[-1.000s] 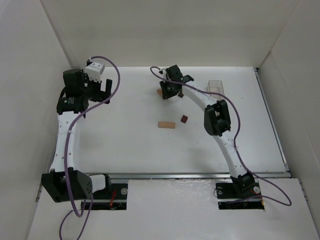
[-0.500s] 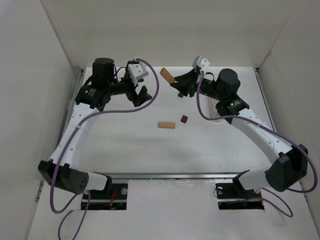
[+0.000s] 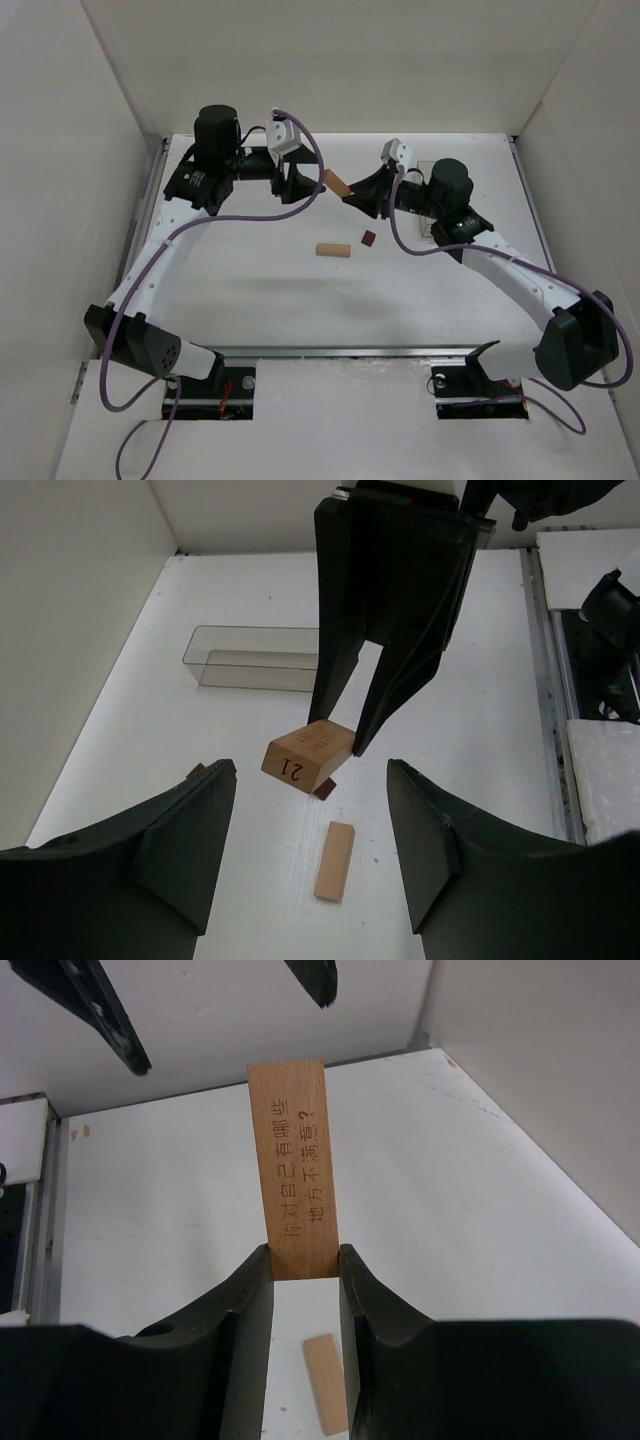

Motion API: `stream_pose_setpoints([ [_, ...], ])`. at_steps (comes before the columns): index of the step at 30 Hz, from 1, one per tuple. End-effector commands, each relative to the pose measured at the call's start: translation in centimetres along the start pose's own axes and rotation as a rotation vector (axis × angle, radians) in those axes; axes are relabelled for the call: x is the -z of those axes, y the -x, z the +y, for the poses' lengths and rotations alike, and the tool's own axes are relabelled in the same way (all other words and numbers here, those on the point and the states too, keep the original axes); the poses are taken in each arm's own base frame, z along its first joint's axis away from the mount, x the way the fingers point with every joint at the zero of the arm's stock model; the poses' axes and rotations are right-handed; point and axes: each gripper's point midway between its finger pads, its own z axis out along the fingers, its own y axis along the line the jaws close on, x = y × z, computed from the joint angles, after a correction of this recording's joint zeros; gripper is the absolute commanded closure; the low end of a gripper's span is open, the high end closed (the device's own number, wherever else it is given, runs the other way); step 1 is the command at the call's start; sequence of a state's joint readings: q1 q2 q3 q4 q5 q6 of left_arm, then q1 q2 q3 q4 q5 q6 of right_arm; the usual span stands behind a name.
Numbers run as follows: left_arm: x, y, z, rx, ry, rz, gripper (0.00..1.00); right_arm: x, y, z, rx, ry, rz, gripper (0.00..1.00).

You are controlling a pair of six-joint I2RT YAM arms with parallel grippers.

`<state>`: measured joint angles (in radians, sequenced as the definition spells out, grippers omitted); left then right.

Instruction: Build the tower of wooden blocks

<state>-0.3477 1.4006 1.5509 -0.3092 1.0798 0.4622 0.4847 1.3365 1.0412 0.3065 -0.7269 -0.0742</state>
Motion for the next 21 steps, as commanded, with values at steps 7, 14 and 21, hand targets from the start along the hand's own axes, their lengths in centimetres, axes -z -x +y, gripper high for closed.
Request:
stream_pose_setpoints([
  [7, -1.3, -0.3, -0.2, -0.045, -0.056, 0.041, 0.32, 1.1, 3.2, 1.4, 0.077, 0.037, -0.09, 1.0],
  [14, -2.3, 0.3, -1.1, -0.056, -0.071, 0.039, 0.29, 0.6, 2.9, 1.6, 0.063, 0.056, -0.075, 1.0],
  [21, -2.3, 0.7, -1.7, -0.059, -0.08, 0.037, 0.57, 0.6, 2.5, 1.5, 0.058, 0.048, -0.061, 1.0],
])
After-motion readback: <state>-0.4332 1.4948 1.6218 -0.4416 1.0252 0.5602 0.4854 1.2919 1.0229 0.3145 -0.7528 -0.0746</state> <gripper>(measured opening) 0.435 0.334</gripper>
